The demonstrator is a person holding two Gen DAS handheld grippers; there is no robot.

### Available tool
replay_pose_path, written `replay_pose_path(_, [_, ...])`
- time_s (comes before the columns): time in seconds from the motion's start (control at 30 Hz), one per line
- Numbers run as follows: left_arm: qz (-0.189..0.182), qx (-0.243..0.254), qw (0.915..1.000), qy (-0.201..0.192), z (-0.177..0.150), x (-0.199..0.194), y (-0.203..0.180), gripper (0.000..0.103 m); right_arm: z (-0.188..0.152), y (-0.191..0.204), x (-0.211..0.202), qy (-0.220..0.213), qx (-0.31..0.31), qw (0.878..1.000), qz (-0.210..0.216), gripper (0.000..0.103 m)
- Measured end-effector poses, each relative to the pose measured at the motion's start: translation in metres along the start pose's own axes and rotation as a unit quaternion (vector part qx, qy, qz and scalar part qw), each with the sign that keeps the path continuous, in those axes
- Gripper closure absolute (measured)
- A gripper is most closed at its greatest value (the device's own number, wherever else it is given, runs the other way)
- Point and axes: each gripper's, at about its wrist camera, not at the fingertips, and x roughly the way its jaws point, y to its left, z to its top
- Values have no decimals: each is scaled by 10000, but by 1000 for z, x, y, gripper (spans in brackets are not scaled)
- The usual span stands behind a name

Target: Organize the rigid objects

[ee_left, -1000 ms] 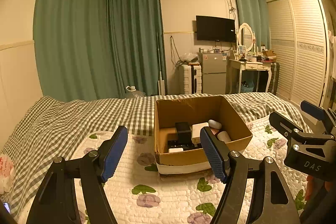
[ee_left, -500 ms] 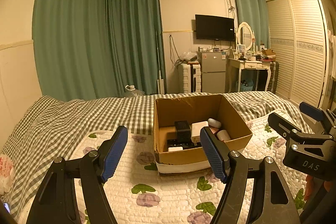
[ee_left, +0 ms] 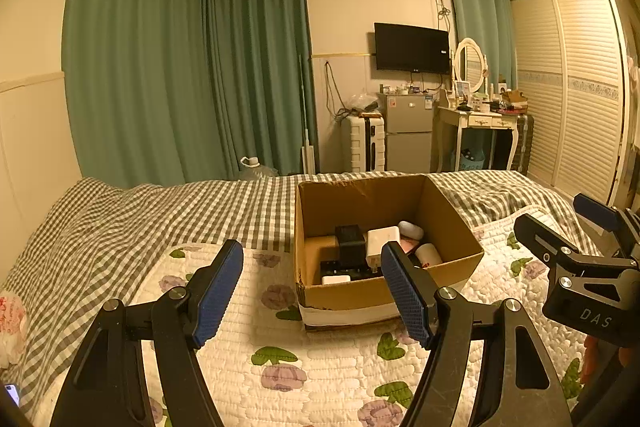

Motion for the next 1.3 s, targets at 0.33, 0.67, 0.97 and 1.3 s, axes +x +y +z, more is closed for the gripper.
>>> replay_pose_path(0.33, [13,0,10000,-22,-1,0,1,29,-1,0,1,22,-5,10000,-6,0])
replay_pose_path(0.67, [-8,26,10000,-21,-2,0,0,29,-3,0,1,41,-11,10000,-11,0])
replay_pose_path(0.97, [-13,8,10000,-8,-4,1,0,29,-7,-1,3,88,-24,10000,-38,0])
replay_pose_path(1.3, [-48,14,10000,6,-3,1,-1,29,-6,-2,5,145,-11,9999,-59,0])
